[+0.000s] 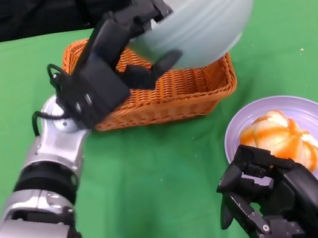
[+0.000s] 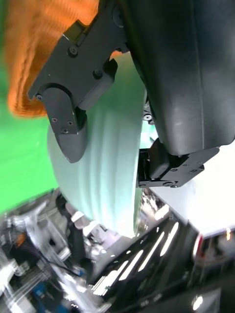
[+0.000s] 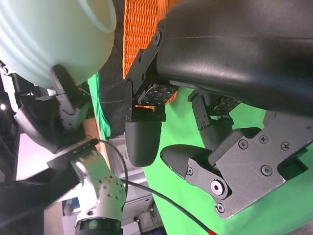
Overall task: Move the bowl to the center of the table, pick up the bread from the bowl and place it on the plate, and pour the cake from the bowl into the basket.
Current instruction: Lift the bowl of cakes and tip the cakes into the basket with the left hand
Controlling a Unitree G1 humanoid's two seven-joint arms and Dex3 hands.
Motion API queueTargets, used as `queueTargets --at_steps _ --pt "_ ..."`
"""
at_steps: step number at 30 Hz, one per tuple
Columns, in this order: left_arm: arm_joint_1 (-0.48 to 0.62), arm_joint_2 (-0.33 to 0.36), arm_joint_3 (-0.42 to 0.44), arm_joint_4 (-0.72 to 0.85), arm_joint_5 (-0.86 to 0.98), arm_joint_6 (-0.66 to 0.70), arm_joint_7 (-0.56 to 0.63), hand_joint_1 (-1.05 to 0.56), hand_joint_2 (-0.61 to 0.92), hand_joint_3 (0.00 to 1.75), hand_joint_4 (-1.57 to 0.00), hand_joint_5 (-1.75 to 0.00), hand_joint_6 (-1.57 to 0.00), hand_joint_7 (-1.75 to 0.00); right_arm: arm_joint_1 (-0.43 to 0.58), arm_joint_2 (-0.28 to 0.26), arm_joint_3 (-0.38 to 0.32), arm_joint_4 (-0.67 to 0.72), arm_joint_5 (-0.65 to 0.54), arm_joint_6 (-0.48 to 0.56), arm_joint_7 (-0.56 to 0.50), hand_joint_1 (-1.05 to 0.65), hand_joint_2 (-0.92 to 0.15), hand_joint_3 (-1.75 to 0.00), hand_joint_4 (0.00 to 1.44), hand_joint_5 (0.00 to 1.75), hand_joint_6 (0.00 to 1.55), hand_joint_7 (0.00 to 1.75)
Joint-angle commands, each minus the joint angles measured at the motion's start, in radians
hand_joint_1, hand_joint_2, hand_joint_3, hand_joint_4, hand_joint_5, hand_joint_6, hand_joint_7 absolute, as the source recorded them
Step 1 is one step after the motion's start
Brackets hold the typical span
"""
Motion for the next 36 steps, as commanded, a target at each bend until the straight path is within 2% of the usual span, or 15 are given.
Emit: queueTargets --at_steps 1,9,29,36 --pt "-0.024 -0.025 0.064 -0.044 -0.097 0.092 -0.08 -0.1 0.59 1.07 -0.76 -1.7 -0.76 -1.43 0.009 -0.009 0.003 0.014 -0.001 -0.021 0.008 -0.09 -0.47 -1.14 0.77 1.55 0.67 1.32" --pt "-0.021 -0.056 0.118 -0.064 -0.142 0.182 -0.131 -0.1 0.55 1.15 -0.78 -1.65 -0.77 -1.46 0.008 -0.004 0.005 0.023 0.007 -0.022 0.015 -0.11 -0.47 -1.11 0.78 1.55 0.67 1.33" --pt "-0.046 -0.075 0.172 -0.031 -0.146 0.271 -0.136 -0.07 0.44 1.34 -0.83 -1.63 -0.79 -1.46 0.022 -0.006 0.019 0.02 -0.021 -0.041 0.005 -0.13 -0.48 -1.11 0.75 1.56 0.64 1.34" --pt "-0.068 -0.096 0.223 -0.029 -0.205 0.403 -0.151 -0.1 0.38 1.35 -0.83 -1.62 -0.83 -1.4 0.022 -0.011 0.023 0.027 -0.031 -0.053 0.003 -0.14 -0.48 -1.09 0.74 1.56 0.64 1.34"
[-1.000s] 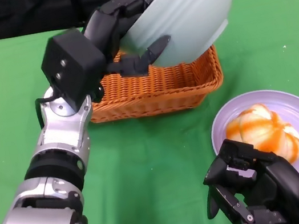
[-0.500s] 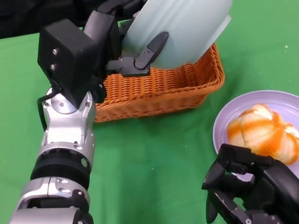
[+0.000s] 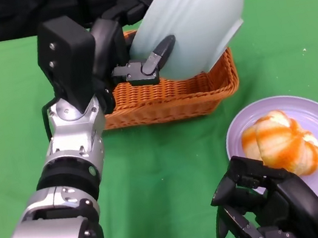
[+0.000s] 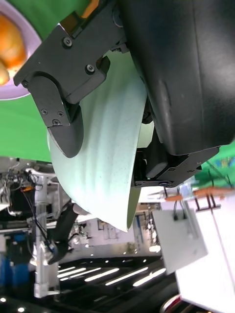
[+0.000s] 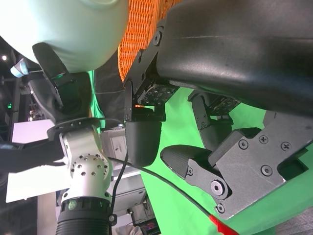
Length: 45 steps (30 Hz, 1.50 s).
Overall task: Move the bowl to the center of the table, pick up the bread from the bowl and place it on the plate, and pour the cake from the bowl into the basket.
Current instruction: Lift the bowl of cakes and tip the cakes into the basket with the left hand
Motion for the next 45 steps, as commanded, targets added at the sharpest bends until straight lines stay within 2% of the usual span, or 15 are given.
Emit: queueTargets --at_steps 1,3,8,12,16,36,39,45 --pt "-0.057 -0.005 0.024 -0.012 -0.039 0.037 -0.006 -0.1 0.38 1.35 -0.83 -1.62 -0.83 -1.4 0.009 -0.012 -0.005 0.001 -0.004 -0.016 -0.005 -0.14 -0.48 -1.08 0.74 1.56 0.64 1.34" --pt "-0.057 -0.006 0.026 -0.015 -0.042 0.046 -0.006 -0.11 0.37 1.36 -0.82 -1.63 -0.83 -1.39 0.01 -0.012 -0.004 0.001 -0.006 -0.017 -0.006 -0.14 -0.48 -1.08 0.73 1.56 0.64 1.33" --pt "-0.086 -0.029 0.12 -0.023 -0.176 0.236 -0.043 -0.09 0.47 1.27 -0.84 -1.62 -0.87 -1.35 0.012 -0.016 -0.001 0.005 -0.004 -0.019 -0.001 -0.15 -0.48 -1.08 0.73 1.55 0.64 1.33" --pt "-0.097 -0.032 0.155 -0.035 -0.228 0.325 -0.058 -0.09 0.52 1.21 -0.84 -1.61 -0.88 -1.35 0.015 -0.018 0.001 0.002 -0.006 -0.016 -0.003 -0.16 -0.48 -1.06 0.73 1.55 0.65 1.32" --pt "-0.111 -0.037 0.205 -0.041 -0.303 0.433 -0.079 -0.07 0.58 1.15 -0.78 -1.63 -0.81 -1.44 0.016 -0.02 0.003 0.008 -0.009 -0.022 -0.002 -0.15 -0.49 -1.05 0.72 1.55 0.64 1.32" --pt "-0.109 -0.04 0.218 -0.06 -0.315 0.472 -0.072 -0.07 0.62 1.07 -0.76 -1.64 -0.79 -1.47 0.015 -0.021 0.005 0.013 -0.012 -0.03 -0.002 -0.16 -0.5 -1.03 0.72 1.55 0.64 1.33" --pt "-0.178 -0.03 0.367 0.007 -0.473 0.634 -0.011 -0.11 0.7 0.94 -0.68 -1.72 -0.68 -1.61 0.01 -0.018 0.007 0.03 -0.005 -0.042 0.009 -0.17 -0.48 -1.03 0.74 1.56 0.65 1.33" --pt "-0.193 -0.025 0.395 0.015 -0.496 0.674 0.004 -0.12 0.73 0.89 -0.66 -1.75 -0.65 -1.65 0.008 -0.016 0.006 0.037 -0.004 -0.049 0.013 -0.17 -0.47 -1.04 0.75 1.56 0.66 1.33"
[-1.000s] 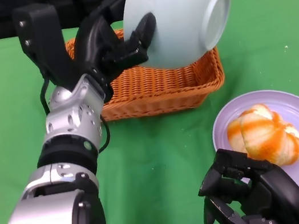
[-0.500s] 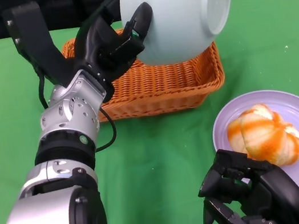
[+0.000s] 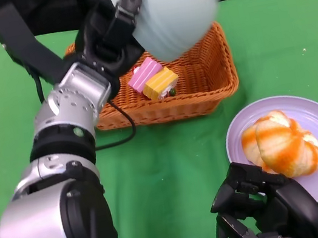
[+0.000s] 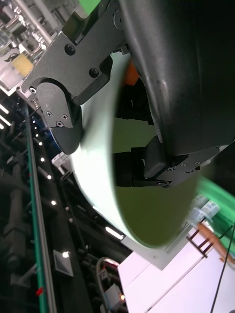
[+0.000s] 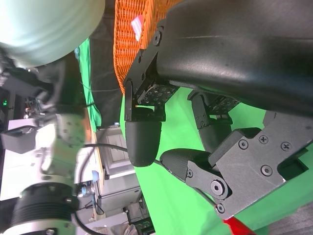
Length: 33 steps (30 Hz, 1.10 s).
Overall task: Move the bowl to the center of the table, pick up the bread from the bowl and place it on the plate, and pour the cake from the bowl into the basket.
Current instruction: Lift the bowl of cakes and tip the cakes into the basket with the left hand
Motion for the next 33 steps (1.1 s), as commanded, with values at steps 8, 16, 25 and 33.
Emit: queueTargets --at_steps 8,16,25,33 --pt "-0.066 0.019 0.152 0.058 -0.124 0.032 0.158 -0.13 0.7 0.93 -0.7 -1.75 -0.62 -1.72 0.014 -0.023 0.002 -0.016 0.004 0.002 0.011 -0.18 -0.45 -1.09 0.73 1.58 0.65 1.34" --pt "-0.068 0.012 0.155 0.05 -0.13 0.04 0.177 -0.14 0.8 0.72 -0.72 -1.74 -0.63 -1.68 0.017 -0.023 0.005 -0.02 0.006 0.004 0.009 -0.19 -0.46 -1.07 0.73 1.58 0.65 1.33" --pt "-0.052 0.01 0.108 0.029 -0.092 0.026 0.134 -0.14 0.82 0.73 -0.7 -1.74 -0.6 -1.7 0.017 -0.021 0.003 -0.016 0.008 0.002 0.011 -0.19 -0.47 -1.06 0.73 1.57 0.65 1.33" --pt "0.017 0.029 -0.087 -0.07 0.066 -0.084 -0.091 -0.12 0.7 0.95 -0.7 -1.67 -0.76 -1.48 0.012 -0.018 0.001 -0.013 -0.006 -0.01 -0.001 -0.17 -0.47 -1.06 0.72 1.57 0.65 1.33"
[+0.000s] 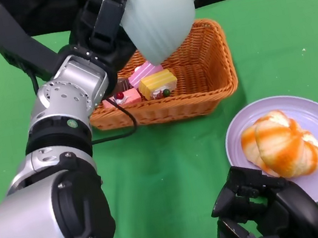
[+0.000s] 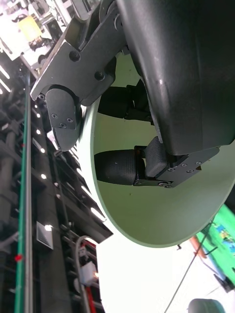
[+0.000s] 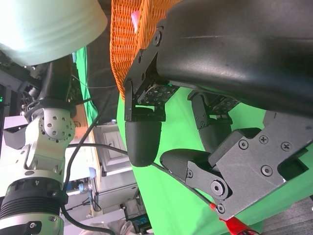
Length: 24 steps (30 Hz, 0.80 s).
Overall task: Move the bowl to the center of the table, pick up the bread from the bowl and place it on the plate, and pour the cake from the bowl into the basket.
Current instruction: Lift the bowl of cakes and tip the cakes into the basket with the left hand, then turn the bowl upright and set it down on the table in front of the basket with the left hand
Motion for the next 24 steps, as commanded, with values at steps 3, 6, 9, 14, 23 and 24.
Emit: queueTargets --at_steps 3,6,9,14,23,24 --pt "0.046 0.033 -0.138 -0.091 0.121 -0.135 -0.205 -0.13 0.62 1.08 -0.73 -1.66 -0.8 -1.44 0.0 -0.006 -0.004 -0.006 -0.007 -0.019 -0.01 -0.17 -0.48 -1.05 0.72 1.57 0.65 1.33" --pt "0.085 0.064 -0.231 -0.139 0.225 -0.283 -0.276 -0.12 0.5 1.18 -0.8 -1.62 -0.84 -1.4 -0.007 0.002 -0.01 -0.003 0.007 -0.01 -0.012 -0.16 -0.47 -1.05 0.73 1.57 0.65 1.33" --pt "0.119 0.079 -0.278 -0.169 0.283 -0.4 -0.307 -0.13 0.49 1.19 -0.85 -1.59 -0.86 -1.37 -0.011 0.002 -0.012 -0.003 0.009 -0.01 -0.01 -0.16 -0.47 -1.05 0.74 1.57 0.66 1.34" --pt "0.177 0.105 -0.318 -0.219 0.329 -0.548 -0.33 -0.13 0.51 1.15 -0.87 -1.58 -0.87 -1.37 -0.018 0.006 -0.017 0.005 0.013 -0.029 -0.006 -0.16 -0.47 -1.06 0.74 1.57 0.65 1.34" --pt "0.251 0.156 -0.358 -0.213 0.391 -0.758 -0.346 -0.08 0.53 1.18 -0.85 -1.6 -0.88 -1.35 -0.034 0.011 -0.033 -0.018 0.032 -0.026 -0.024 -0.08 -0.41 -1.26 0.8 1.58 0.67 1.37" --pt "0.25 0.156 -0.358 -0.208 0.392 -0.765 -0.345 -0.08 0.53 1.18 -0.84 -1.61 -0.88 -1.36 -0.034 0.011 -0.033 -0.019 0.032 -0.025 -0.025 -0.08 -0.41 -1.27 0.8 1.58 0.67 1.37"
